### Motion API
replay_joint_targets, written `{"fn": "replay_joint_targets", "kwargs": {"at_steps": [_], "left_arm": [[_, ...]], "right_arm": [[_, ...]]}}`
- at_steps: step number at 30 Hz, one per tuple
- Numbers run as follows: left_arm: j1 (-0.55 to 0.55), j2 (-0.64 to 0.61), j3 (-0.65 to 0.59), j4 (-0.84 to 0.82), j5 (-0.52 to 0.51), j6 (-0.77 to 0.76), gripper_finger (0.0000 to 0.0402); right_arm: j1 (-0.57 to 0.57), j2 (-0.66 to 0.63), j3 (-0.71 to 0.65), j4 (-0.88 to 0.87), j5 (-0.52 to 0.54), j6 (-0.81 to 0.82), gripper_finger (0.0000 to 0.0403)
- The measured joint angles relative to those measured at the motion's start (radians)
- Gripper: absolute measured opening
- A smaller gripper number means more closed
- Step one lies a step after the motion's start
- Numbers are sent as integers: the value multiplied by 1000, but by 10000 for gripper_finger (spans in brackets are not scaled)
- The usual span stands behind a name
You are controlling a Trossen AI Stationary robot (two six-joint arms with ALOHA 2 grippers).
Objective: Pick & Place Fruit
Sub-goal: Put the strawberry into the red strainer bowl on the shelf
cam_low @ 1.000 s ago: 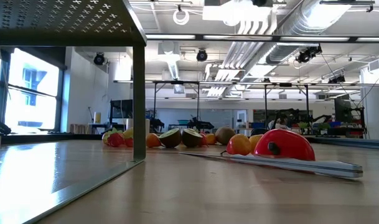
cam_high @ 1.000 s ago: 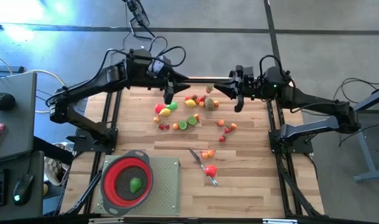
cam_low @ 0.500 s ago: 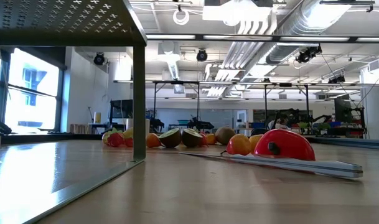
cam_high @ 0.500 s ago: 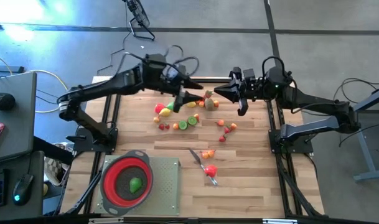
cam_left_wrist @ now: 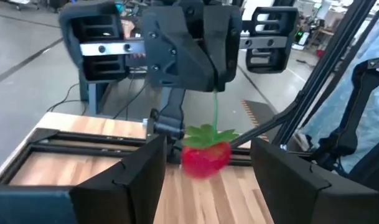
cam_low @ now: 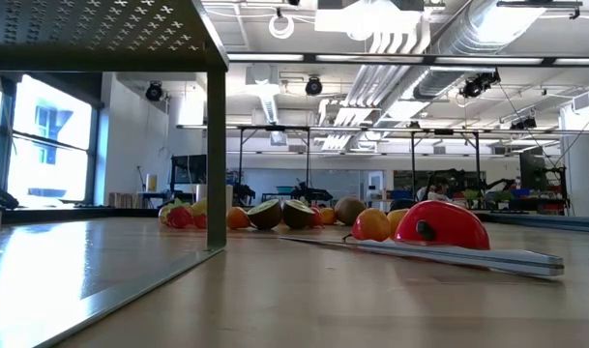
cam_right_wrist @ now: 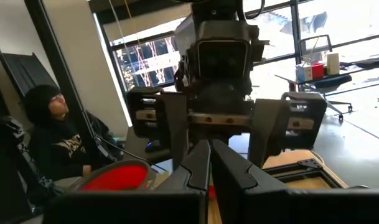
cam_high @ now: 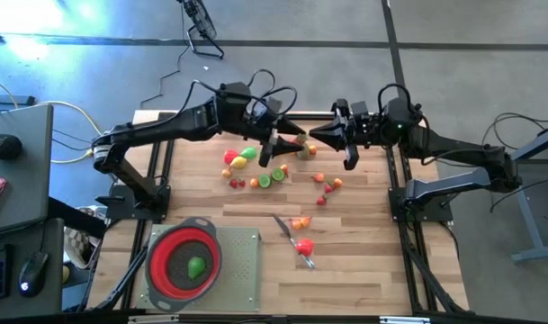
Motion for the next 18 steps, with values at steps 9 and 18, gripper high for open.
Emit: {"fn": "replay_joint_targets", "kwargs": {"at_steps": [9,18], "left_arm": [[-24,31,1,59,-3,-6,227],[-24,34,-1,53,-7,-9,227]], "right_arm": [[0,0,0,-4,0,0,3],[0,0,0,-6,0,-2,3]]}}
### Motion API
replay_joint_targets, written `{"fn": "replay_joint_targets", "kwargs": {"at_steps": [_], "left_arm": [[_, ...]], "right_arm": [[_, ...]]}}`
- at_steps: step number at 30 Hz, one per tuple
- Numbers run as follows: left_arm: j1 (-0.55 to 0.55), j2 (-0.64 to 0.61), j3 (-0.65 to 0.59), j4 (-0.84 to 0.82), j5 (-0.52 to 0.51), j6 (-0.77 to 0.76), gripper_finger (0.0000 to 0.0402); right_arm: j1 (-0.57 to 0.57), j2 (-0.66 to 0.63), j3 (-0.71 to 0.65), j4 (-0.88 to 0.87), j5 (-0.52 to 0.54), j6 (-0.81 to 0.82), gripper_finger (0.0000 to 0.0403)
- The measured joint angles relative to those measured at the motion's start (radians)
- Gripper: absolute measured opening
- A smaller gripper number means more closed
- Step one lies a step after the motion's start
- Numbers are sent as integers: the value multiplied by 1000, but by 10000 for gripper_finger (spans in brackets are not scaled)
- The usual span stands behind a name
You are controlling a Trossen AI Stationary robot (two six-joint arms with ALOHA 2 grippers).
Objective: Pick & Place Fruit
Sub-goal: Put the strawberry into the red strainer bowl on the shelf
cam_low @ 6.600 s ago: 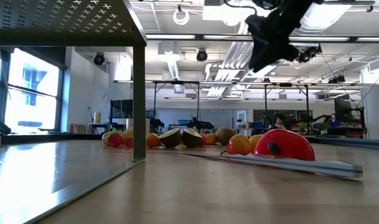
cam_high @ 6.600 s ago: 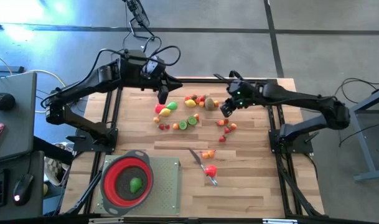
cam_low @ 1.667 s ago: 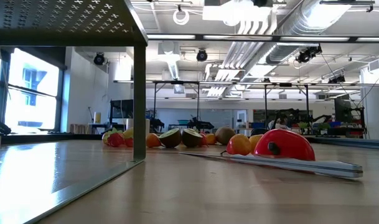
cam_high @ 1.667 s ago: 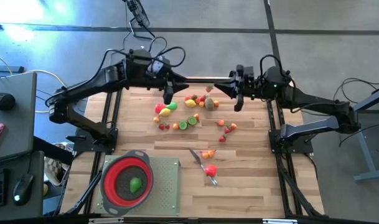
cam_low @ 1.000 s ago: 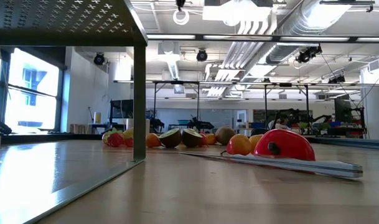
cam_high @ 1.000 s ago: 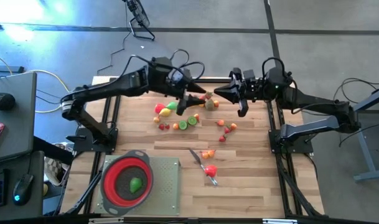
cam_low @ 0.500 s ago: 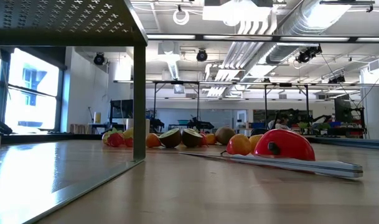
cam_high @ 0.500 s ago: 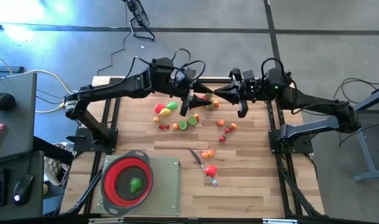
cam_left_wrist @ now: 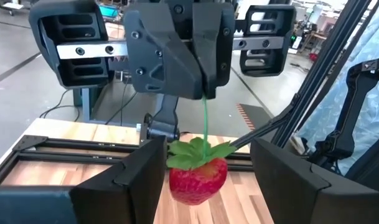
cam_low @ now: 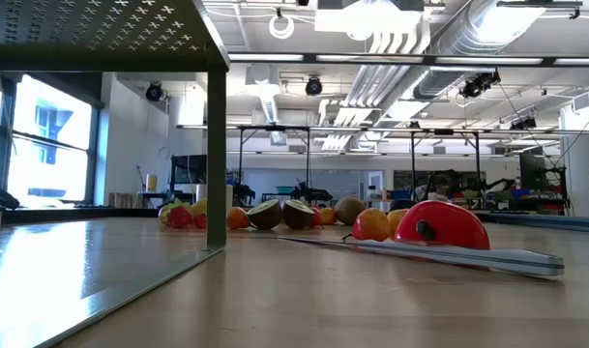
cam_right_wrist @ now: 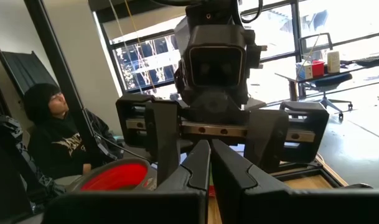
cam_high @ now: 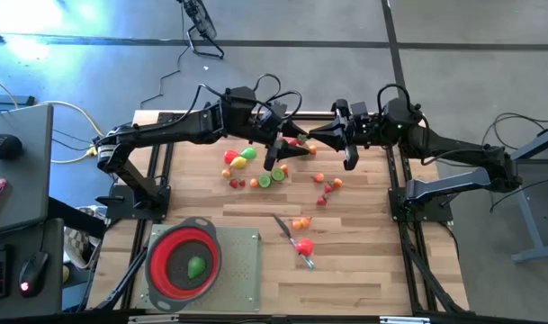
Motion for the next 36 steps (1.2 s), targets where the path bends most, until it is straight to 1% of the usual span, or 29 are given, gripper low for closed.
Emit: {"fn": "replay_joint_targets", "kwargs": {"at_steps": [3,5,14,20,23,36], "left_arm": [[0,0,0,2,0,0,225],[0,0,0,0,0,-3,216],[0,0,0,1,1,-8,137],[0,0,0,1,1,-8,104],[0,0,0,1,1,-17,98],[0,0,0,1,3,-27,98]], "right_arm": [[0,0,0,0,0,-2,3],[0,0,0,0,0,-2,3],[0,0,0,0,0,-2,3],[0,0,0,0,0,-2,3],[0,0,0,0,0,-3,3],[0,0,0,0,-18,-1,4]]}}
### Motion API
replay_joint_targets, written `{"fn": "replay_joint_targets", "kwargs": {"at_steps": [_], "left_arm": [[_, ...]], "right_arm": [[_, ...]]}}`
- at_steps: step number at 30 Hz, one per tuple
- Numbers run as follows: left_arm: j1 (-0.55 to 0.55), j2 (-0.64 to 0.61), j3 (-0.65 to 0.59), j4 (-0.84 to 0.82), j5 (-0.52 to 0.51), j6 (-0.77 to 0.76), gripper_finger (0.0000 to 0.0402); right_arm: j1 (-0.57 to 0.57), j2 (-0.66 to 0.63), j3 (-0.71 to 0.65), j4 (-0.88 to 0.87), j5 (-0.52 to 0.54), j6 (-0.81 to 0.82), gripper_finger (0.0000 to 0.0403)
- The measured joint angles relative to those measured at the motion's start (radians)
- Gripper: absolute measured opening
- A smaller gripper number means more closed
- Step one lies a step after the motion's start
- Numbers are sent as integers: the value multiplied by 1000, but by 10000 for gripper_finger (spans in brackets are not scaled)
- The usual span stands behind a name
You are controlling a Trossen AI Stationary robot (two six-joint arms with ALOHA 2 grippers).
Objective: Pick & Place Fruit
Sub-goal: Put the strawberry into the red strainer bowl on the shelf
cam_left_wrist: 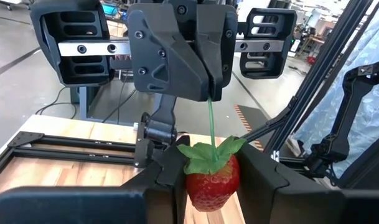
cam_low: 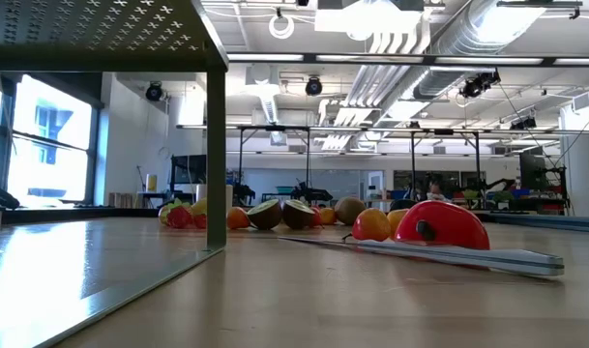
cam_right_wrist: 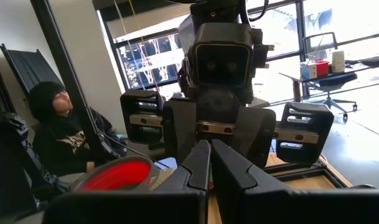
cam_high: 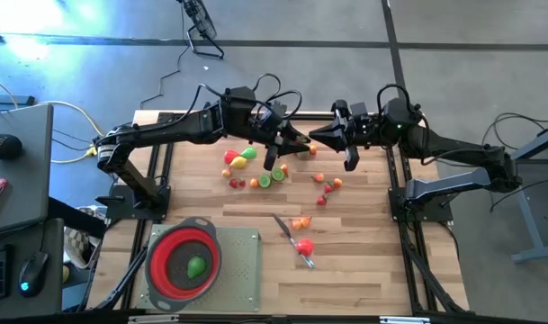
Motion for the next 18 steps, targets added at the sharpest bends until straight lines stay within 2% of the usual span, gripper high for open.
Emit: {"fn": "replay_joint_targets", "kwargs": {"at_steps": [3,6,14,18], "left_arm": [[0,0,0,0,0,-3,98],[0,0,0,0,0,-18,98],[0,0,0,0,9,-22,97],[0,-1,0,-1,10,-31,97]], "right_arm": [[0,0,0,0,-3,-4,13],[0,0,0,0,-3,-4,43],[0,0,0,0,-7,4,184],[-11,-30,-2,-17,-82,6,241]]}}
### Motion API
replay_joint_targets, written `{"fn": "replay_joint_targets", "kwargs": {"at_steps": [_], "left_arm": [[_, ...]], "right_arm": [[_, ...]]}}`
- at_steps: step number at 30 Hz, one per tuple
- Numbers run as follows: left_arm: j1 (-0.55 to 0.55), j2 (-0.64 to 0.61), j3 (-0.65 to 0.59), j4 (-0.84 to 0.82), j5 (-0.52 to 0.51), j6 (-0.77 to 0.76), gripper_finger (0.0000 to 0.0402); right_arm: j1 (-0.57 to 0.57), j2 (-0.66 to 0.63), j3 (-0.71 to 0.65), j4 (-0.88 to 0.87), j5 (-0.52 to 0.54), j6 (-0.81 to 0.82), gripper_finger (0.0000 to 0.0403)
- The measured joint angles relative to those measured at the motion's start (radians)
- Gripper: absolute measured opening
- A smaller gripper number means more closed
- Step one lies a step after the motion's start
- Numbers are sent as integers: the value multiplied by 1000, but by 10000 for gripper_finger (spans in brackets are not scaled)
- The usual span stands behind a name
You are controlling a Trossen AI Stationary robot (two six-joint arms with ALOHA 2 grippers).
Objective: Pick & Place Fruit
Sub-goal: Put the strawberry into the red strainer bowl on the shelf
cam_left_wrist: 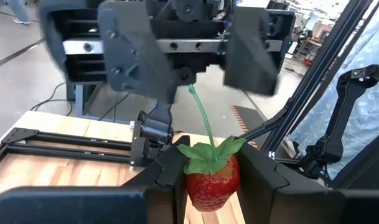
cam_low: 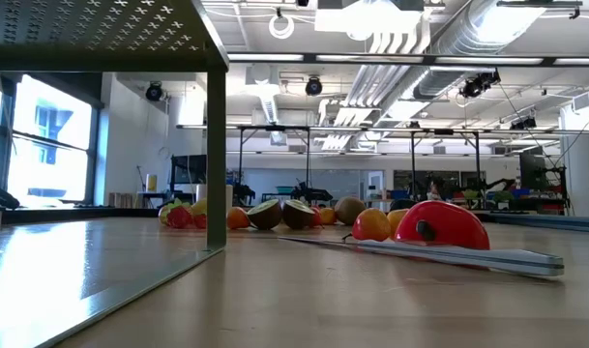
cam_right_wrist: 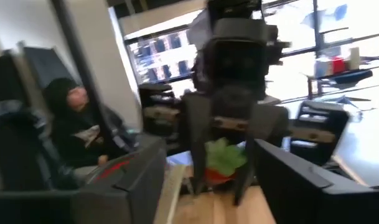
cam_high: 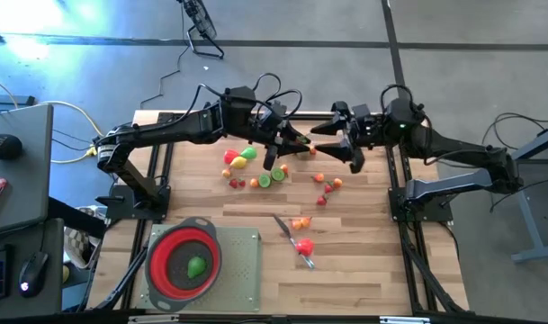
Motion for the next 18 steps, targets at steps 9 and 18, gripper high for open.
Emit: {"fn": "replay_joint_targets", "kwargs": {"at_steps": [9,18], "left_arm": [[0,-53,2,-26,46,-72,97],[-17,-192,1,-214,49,-227,97]], "right_arm": [[-6,-115,0,-105,-23,-10,267],[-6,-136,2,-161,-24,-10,243]]}}
